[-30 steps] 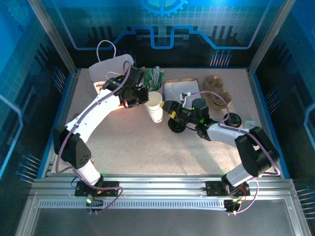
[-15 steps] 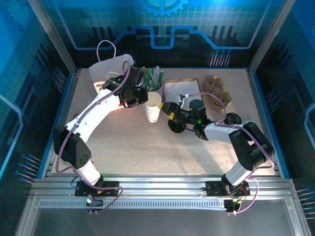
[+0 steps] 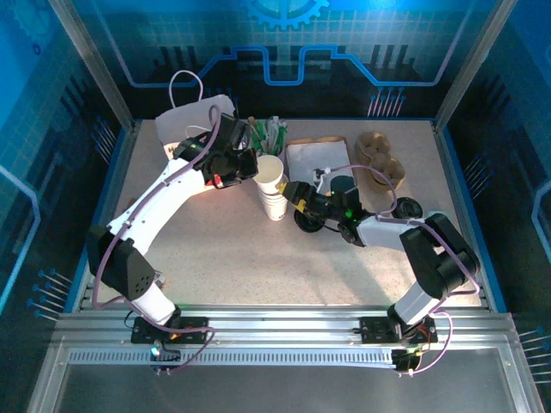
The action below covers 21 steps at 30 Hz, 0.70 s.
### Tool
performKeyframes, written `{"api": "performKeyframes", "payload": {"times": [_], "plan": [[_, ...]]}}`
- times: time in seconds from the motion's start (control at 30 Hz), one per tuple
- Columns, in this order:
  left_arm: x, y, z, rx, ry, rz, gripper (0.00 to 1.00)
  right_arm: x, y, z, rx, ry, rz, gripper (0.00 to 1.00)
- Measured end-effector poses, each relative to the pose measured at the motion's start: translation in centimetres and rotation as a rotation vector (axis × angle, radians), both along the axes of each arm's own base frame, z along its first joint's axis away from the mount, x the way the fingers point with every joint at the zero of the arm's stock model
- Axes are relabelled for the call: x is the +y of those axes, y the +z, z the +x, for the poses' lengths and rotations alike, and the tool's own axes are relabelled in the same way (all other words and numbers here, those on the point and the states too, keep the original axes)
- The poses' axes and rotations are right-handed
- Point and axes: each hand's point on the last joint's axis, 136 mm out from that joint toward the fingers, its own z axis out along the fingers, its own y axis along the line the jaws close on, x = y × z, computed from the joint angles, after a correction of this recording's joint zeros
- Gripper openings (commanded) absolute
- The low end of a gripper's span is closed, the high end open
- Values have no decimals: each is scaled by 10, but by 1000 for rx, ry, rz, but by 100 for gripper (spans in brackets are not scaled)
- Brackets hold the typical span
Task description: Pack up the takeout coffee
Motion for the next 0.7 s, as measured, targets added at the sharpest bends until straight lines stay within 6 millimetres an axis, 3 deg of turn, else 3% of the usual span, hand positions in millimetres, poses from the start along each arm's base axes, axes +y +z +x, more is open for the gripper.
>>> {"api": "performKeyframes", "payload": {"times": [0.17, 0.43, 0.57, 0.7], "plan": [[5, 18, 4, -26, 7, -5, 0, -2, -4, -2, 4, 5, -29, 81], [16, 105, 10, -204, 3, -23, 0, -3, -2, -5, -13, 22, -73, 81], [24, 137, -3, -265, -14, -14, 0, -4, 9, -5, -44, 34, -110, 83], [36, 150, -33, -278, -41, 5, 0, -10, 32, -7, -117, 43, -184, 84]]}}
